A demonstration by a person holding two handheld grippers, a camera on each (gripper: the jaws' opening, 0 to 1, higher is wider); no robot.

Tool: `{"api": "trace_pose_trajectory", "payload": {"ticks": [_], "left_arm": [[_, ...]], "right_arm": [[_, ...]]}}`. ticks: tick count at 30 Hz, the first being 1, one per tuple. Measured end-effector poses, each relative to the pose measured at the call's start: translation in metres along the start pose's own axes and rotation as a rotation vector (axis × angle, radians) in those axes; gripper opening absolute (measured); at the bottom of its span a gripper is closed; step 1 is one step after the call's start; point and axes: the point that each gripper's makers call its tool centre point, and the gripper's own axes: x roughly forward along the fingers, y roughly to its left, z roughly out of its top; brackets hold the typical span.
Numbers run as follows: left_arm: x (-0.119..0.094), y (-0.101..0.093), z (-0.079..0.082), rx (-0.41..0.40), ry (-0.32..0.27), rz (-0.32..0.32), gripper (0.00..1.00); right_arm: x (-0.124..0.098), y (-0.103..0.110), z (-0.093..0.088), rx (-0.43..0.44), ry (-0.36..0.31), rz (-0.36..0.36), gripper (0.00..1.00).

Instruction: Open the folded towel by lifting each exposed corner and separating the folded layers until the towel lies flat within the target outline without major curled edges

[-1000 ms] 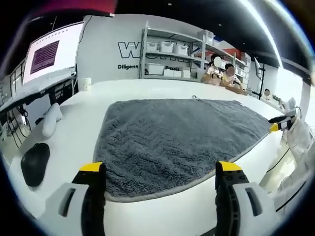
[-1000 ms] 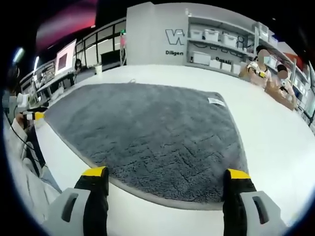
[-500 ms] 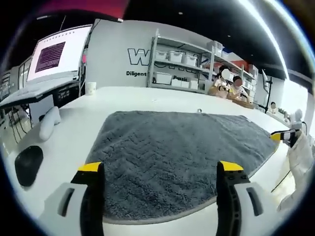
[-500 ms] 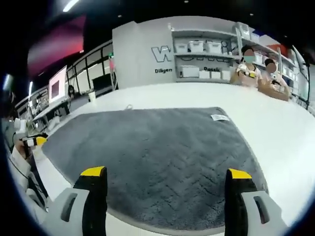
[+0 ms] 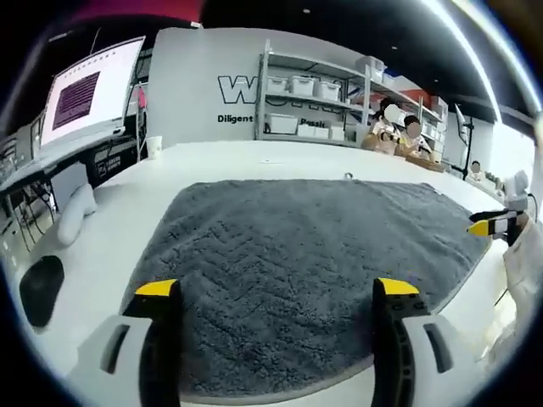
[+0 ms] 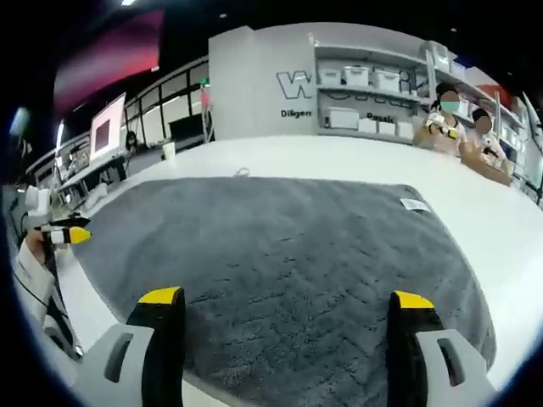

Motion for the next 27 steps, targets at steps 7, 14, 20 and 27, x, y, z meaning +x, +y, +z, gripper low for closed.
{"api": "trace_pose_trajectory", "payload": {"ticks": [7,14,20,27], "left_arm": [[0.0005,0.0004,-0.0036,0.063,0.019,0.005,0.92],[-0.0011,-0.0005,-0.0051,0.077,0.019,-0.014,0.92],[-0.0016,-0.0010,-0.0051,0.082,0.011,-0.023,0.93],[-0.0014,-0.0012,-0.0050,0.087,0.022,-0.028,0.93]], "right_arm": [[-0.0005,-0.0003,-0.0075,-0.057,0.030,0.009,0.99],[-0.0008,-0.0002,-0.0074,-0.077,0.024,0.032,0.99],[-0.0014,-0.0012,-0.0077,-0.080,0.016,0.037,0.99],[-0.0014,-0.0021,-0.0079,-0.079,0.017,0.038,0.99]]}}
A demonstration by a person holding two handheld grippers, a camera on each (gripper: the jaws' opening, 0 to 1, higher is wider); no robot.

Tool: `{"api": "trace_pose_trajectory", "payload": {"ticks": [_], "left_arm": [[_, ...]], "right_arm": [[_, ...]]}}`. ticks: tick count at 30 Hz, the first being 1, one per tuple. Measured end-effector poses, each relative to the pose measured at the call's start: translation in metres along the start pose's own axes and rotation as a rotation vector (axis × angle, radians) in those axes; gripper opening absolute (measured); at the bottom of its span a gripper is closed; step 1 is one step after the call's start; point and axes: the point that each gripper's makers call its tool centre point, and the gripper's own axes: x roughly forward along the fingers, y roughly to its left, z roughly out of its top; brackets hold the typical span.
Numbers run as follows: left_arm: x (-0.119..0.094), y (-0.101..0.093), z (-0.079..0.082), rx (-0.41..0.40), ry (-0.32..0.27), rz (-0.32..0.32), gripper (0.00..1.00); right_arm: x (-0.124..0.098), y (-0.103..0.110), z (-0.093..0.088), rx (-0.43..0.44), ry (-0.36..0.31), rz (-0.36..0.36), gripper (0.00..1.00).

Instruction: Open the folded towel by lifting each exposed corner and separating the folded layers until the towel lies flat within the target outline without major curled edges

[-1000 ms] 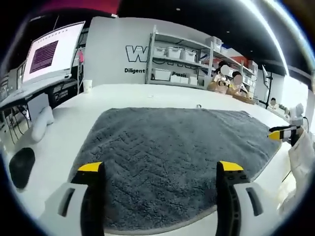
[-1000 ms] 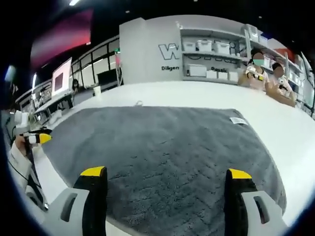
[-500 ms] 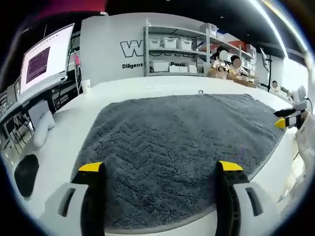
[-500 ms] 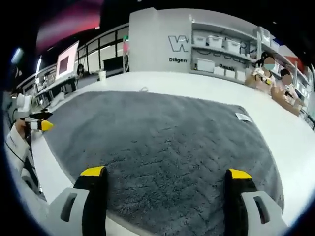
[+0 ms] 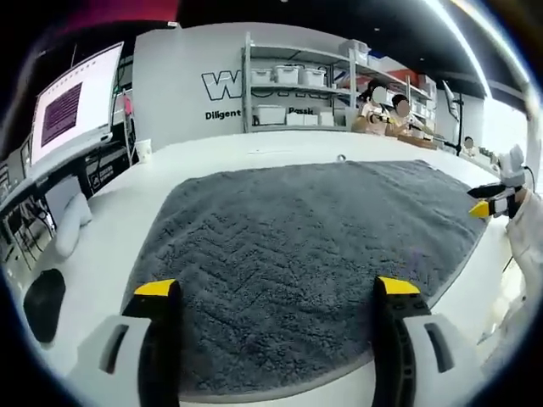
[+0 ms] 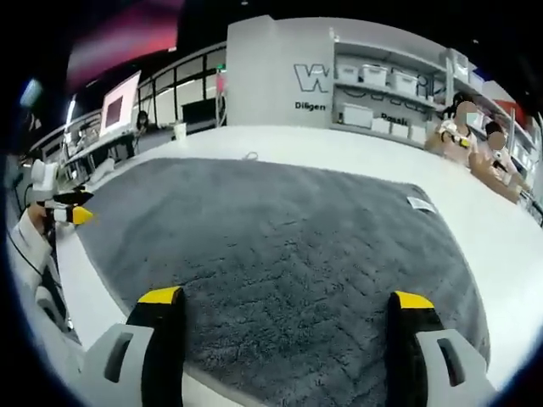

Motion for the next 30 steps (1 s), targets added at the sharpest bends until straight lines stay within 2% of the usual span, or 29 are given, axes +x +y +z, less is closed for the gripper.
{"api": "trace_pose_trajectory", "payload": {"ticks": [30], "left_arm": [[0.0003,-0.0012,-0.0009,0.015,0.019,-0.025,0.94]], "right_arm": [[-0.0003,0.0008,-0.0007,-0.006,-0.007,0.013,0.99]]}}
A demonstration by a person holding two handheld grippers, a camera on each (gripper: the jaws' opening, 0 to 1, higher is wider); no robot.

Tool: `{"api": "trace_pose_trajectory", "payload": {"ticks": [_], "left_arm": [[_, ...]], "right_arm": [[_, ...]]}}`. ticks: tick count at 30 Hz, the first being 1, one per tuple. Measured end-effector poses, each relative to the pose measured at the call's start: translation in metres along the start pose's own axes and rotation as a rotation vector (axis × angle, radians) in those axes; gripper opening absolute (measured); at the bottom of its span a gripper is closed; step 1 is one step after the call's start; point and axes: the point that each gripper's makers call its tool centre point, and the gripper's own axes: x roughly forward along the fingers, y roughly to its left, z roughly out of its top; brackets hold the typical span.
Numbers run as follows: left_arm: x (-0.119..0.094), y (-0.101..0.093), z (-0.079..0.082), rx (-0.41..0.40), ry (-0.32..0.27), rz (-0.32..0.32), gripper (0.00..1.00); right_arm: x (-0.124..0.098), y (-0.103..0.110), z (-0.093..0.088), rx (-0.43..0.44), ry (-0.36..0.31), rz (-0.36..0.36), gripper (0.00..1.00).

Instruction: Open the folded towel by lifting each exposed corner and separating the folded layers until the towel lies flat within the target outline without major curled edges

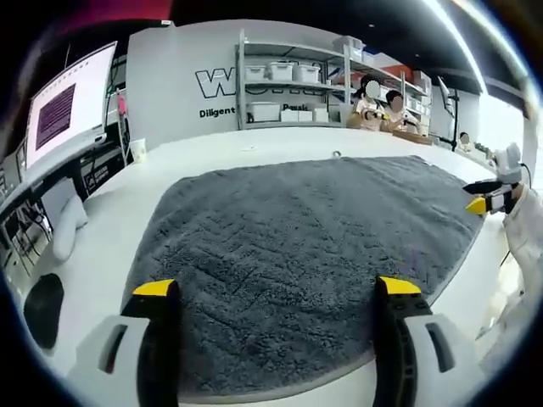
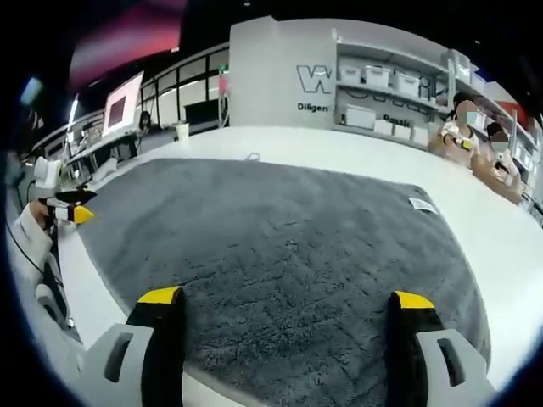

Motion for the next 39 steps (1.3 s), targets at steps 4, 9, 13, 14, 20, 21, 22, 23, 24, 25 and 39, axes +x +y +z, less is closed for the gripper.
{"api": "trace_pose_trajectory", "payload": {"ticks": [4,9,13,14,20,21,22,23,24,25,39], "left_arm": [[0.0002,0.0002,0.0001,-0.001,-0.005,0.000,0.95],[0.0004,0.0008,0.0000,-0.001,-0.014,-0.001,0.95],[0.0002,0.0009,0.0001,-0.001,-0.020,-0.001,0.95],[0.0001,0.0008,0.0001,-0.001,-0.020,-0.001,0.95],[-0.0001,0.0001,0.0002,0.001,-0.018,-0.004,0.95],[-0.0001,-0.0001,0.0003,0.001,-0.019,-0.004,0.95],[-0.0002,-0.0002,0.0003,0.001,-0.020,-0.005,0.95],[-0.0003,-0.0004,0.0003,0.001,-0.021,-0.005,0.95],[-0.0004,-0.0004,0.0003,0.001,-0.021,-0.005,0.95],[-0.0005,-0.0005,0.0003,0.001,-0.022,-0.005,0.95],[-0.0003,-0.0013,0.0005,0.004,-0.020,-0.011,0.95]], "right_arm": [[0.0000,0.0000,-0.0001,0.000,-0.002,0.000,0.99],[0.0000,0.0001,-0.0003,0.000,0.000,0.000,0.99],[0.0000,0.0004,-0.0003,0.000,0.000,0.001,0.99],[0.0000,0.0005,-0.0003,0.000,0.001,0.001,0.99],[0.0000,0.0007,-0.0002,-0.001,0.003,0.002,0.99],[0.0000,0.0008,-0.0002,-0.001,0.003,0.002,0.99],[0.0000,0.0007,-0.0002,-0.001,0.004,0.002,0.99],[0.0000,0.0007,-0.0002,-0.001,0.004,0.003,0.99],[0.0000,0.0008,-0.0002,-0.001,0.004,0.003,0.99],[0.0000,0.0008,-0.0002,-0.001,0.005,0.003,0.99],[0.0004,0.0006,0.0001,-0.003,0.006,0.008,0.99]]}}
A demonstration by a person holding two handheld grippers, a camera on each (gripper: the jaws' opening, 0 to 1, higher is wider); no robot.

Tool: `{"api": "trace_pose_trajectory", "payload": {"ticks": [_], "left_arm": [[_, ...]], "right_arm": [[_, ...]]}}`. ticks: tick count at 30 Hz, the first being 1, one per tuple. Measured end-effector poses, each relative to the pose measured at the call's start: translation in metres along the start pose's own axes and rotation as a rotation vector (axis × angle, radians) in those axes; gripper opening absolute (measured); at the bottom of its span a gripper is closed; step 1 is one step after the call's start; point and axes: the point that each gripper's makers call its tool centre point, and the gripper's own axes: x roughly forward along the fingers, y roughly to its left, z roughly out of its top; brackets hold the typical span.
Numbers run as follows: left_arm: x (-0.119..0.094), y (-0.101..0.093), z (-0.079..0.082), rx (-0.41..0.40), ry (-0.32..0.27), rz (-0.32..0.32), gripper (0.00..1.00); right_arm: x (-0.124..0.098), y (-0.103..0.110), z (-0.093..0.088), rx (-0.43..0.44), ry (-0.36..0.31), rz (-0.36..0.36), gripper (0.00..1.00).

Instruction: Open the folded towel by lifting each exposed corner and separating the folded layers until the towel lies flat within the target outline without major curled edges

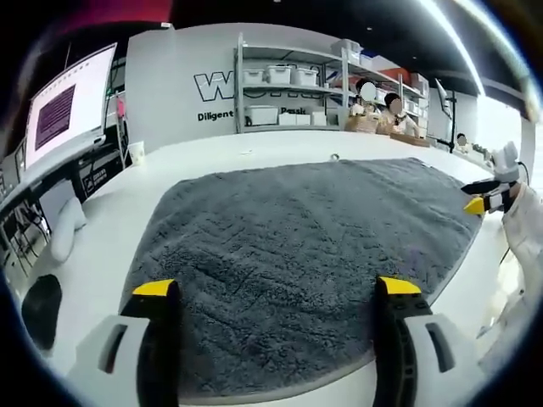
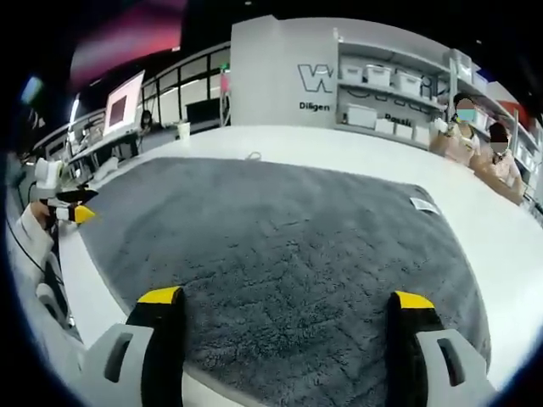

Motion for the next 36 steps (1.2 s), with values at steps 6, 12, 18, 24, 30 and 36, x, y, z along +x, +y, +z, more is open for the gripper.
{"api": "trace_pose_trajectory", "payload": {"ticks": [6,12,18,24,30,36], "left_arm": [[0.000,0.000,0.000,0.001,-0.006,-0.003,0.95],[0.001,0.000,0.001,0.003,0.015,-0.007,0.94],[0.001,0.000,0.001,0.004,0.001,-0.012,0.94],[0.001,0.000,0.003,0.015,0.010,-0.043,0.92],[-0.004,0.014,0.022,0.012,-0.043,-0.002,0.89],[-0.001,0.025,0.039,-0.006,-0.064,-0.001,0.88]], "right_arm": [[0.000,0.000,0.000,0.000,-0.002,0.000,0.99],[0.000,0.000,0.000,0.001,0.006,0.000,0.99],[0.000,0.001,0.000,0.000,0.008,0.006,0.99],[-0.002,0.000,0.003,0.014,0.022,0.031,0.99],[-0.001,0.001,0.008,0.041,0.005,0.048,0.99],[0.001,0.001,0.011,0.029,0.015,0.058,0.99]]}}
